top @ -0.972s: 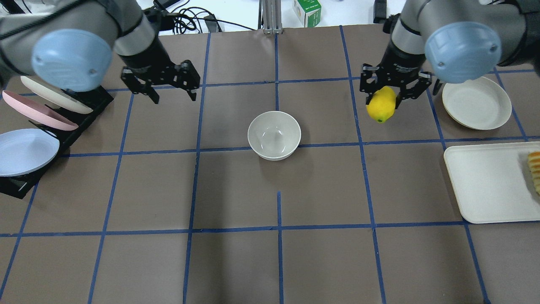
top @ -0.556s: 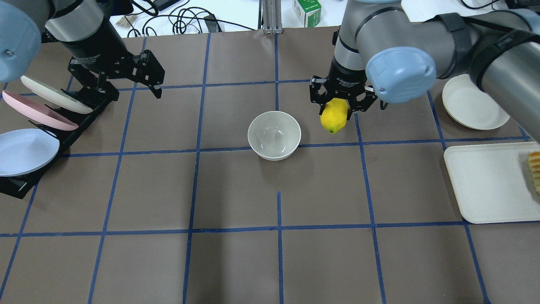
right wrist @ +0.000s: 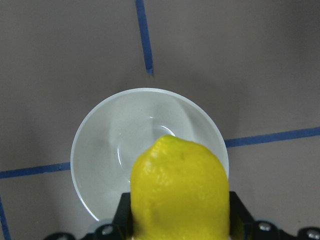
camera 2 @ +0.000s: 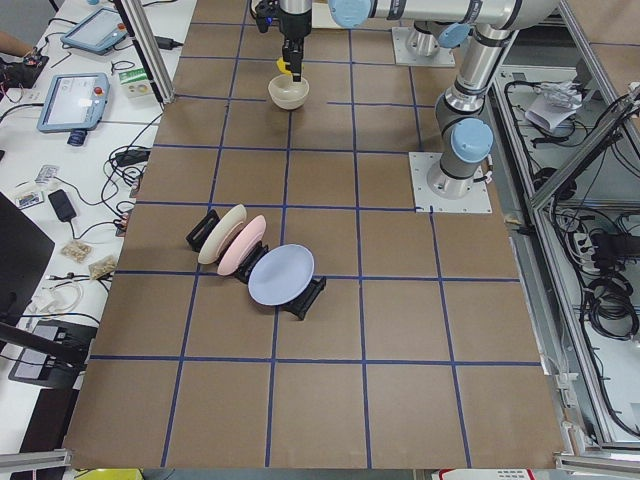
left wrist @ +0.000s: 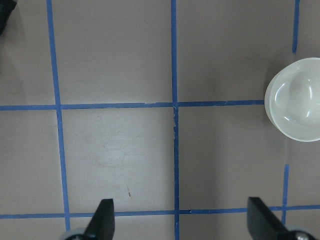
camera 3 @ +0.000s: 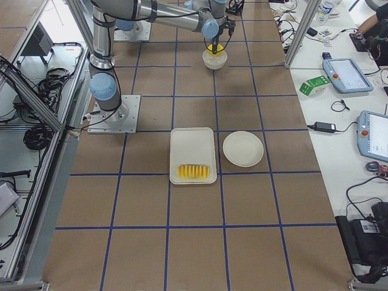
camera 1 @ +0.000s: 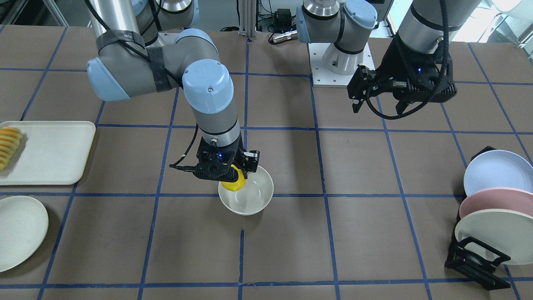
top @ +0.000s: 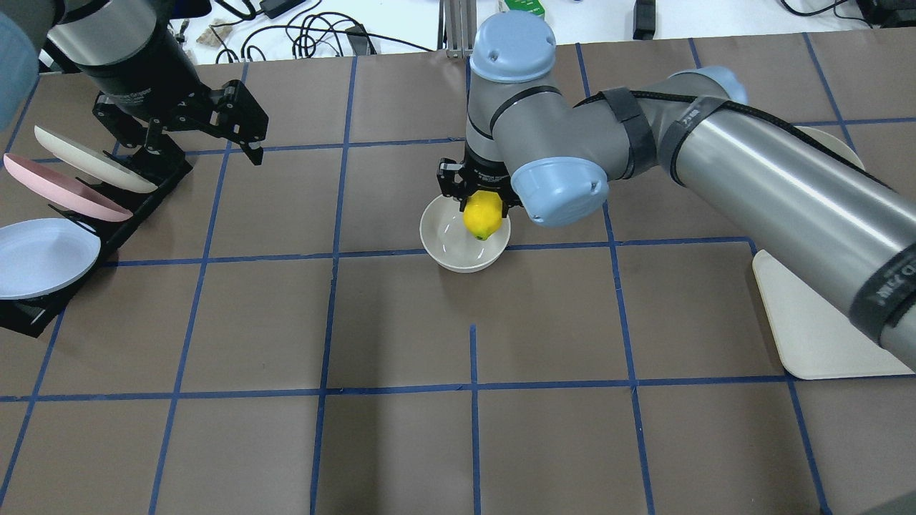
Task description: Place bowl and put lemon in it
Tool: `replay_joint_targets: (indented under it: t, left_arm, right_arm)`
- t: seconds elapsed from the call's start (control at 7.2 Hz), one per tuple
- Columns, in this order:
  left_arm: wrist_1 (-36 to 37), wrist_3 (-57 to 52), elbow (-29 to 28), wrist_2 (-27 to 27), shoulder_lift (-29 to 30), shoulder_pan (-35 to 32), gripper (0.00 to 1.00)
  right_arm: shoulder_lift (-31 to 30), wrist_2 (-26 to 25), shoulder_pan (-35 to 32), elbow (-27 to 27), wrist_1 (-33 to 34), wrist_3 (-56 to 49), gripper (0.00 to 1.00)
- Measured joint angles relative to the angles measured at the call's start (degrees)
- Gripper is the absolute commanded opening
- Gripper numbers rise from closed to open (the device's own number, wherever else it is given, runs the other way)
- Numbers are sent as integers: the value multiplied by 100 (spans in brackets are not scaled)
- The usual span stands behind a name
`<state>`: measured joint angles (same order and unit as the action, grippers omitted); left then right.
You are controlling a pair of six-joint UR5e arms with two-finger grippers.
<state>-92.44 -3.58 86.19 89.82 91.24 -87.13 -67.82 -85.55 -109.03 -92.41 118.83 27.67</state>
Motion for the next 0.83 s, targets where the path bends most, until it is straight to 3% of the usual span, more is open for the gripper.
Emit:
replay_joint_targets:
  t: [0.42,0.69,0.83]
  left_arm:
    - [44,1,40,16,41,-91,95]
    - [55,-15,52,14,52,-99,95]
    - [58,-21,50,28,54,-99,95]
  right_arm:
    - [384,40,-66,-8,205,30,0]
    - [494,250,-80,-8,266,3,33]
    - [535,288,-81,-11,289,-35,66]
